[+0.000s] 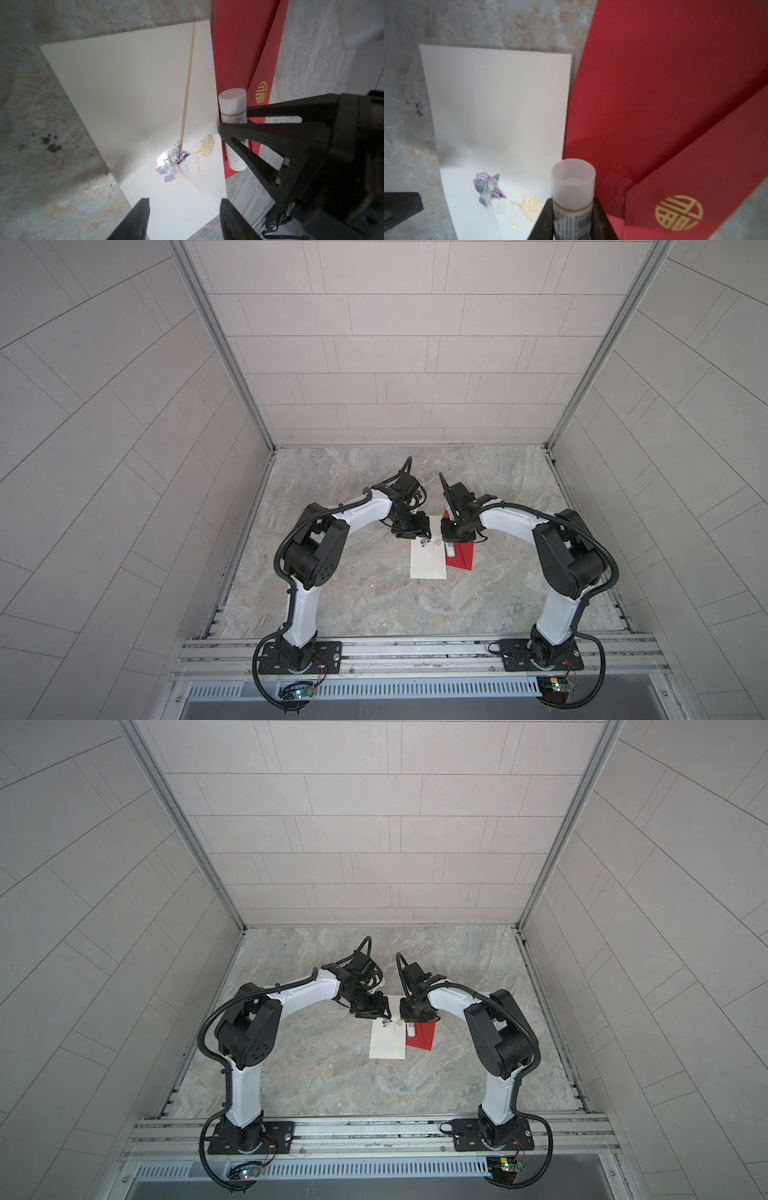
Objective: Place the letter into the envelope and seal it
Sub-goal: 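Lift the right gripper off the flap and lower it onto the white glue stick, then grasp the glue stick with the right gripper and lift it while left gripper rises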
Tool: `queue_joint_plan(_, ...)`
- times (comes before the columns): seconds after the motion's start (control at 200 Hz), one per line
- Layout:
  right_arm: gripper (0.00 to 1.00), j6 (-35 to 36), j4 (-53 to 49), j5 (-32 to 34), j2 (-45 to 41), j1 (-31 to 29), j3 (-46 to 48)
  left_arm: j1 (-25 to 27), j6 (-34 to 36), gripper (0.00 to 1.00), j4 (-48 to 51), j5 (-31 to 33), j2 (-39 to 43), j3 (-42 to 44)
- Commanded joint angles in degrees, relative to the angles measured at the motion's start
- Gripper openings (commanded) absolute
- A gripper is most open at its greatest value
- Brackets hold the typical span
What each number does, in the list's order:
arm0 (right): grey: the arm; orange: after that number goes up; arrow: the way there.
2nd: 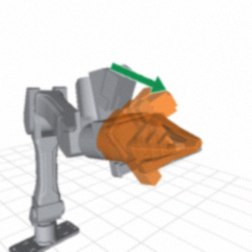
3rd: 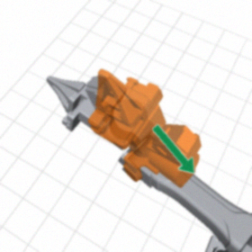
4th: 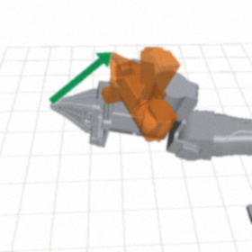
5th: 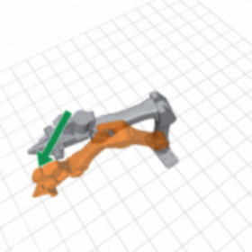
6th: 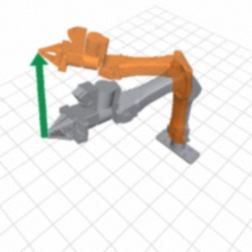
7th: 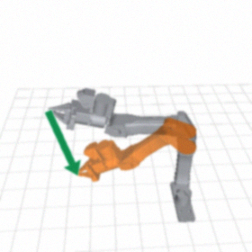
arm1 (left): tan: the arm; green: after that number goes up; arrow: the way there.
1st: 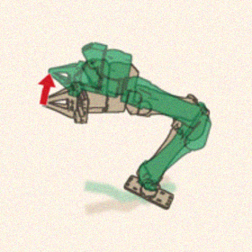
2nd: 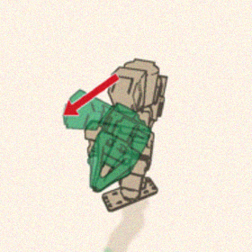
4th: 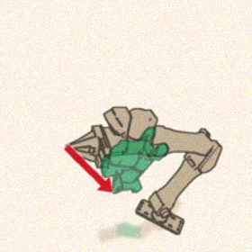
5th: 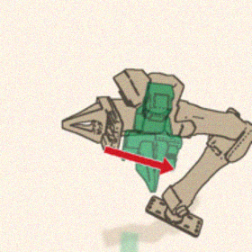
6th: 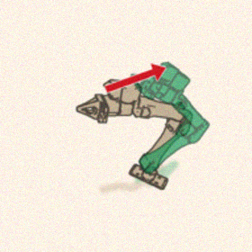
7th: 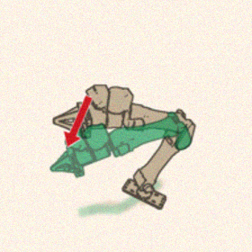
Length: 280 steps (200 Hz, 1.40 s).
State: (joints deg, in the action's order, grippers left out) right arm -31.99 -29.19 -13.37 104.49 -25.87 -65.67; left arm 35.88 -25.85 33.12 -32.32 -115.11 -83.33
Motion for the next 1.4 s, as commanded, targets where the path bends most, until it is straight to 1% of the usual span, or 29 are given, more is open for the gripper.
queue_joint_plan(0.0, 0.17, -0.3, 0.2, -0.4, -0.9, 0.0, 0.5, 0.8, 1.7, 0.61, -0.1, -2.3, 0.6, -0.6)
queue_joint_plan(0.16, 0.17, -3.0, 1.5, -3.1, -6.7, 1.2, 1.2, 1.2, 2.1, 0.61, -0.8, -5.3, 0.8, -1.0)
queue_joint_plan(0.29, 0.17, -7.3, 4.8, -7.7, -11.2, 2.6, 2.4, 1.6, 2.0, 0.62, -3.0, -8.2, 1.2, -1.2)
queue_joint_plan(0.415, 0.16, -11.7, 7.9, -12.6, -12.7, 4.0, 2.7, 1.7, 1.2, 0.64, -5.4, -10.5, 1.3, -1.4)
queue_joint_plan(0.54, 0.16, -14.3, 9.8, -15.1, -13.3, 4.6, 3.0, 1.7, 1.0, 0.64, -6.9, -11.8, 1.5, -1.2)
queue_joint_plan(0.751, 0.15, -14.8, 9.7, -15.2, -13.8, 4.9, 3.5, 1.7, 0.0, 0.64, -12.2, -16.5, 3.7, 0.8)
queue_joint_plan(0.816, 0.15, -14.6, 9.6, -15.1, -13.8, 5.0, 3.8, 1.7, 0.3, 0.64, -12.1, -17.4, 4.1, 1.0)
queue_joint_plan(1.001, 0.14, -14.2, 9.3, -14.0, -14.7, 5.8, 5.0, 1.6, 3.6, 0.64, -8.4, -17.1, 5.5, 1.2)
queue_joint_plan(1.056, 0.14, -13.9, 9.0, -13.5, -15.0, 6.0, 5.1, 1.6, 3.9, 0.66, -8.5, -18.1, 5.9, 1.6)
queue_joint_plan(1.146, 0.14, -13.5, 8.8, -13.6, -14.9, 6.1, 4.9, 1.7, 3.8, 0.71, -9.2, -19.4, 6.1, 1.7)
queue_joint_plan(1.256, 0.13, -14.5, 10.0, -14.6, -14.9, 6.1, 5.2, 1.7, 2.9, 0.75, -10.0, -18.2, 5.5, 1.2)
queue_joint_plan(1.396, 0.12, -16.9, 12.3, -16.9, -15.2, 6.1, 5.4, 1.6, 0.9, 0.76, -12.2, -16.2, 3.9, 0.5)
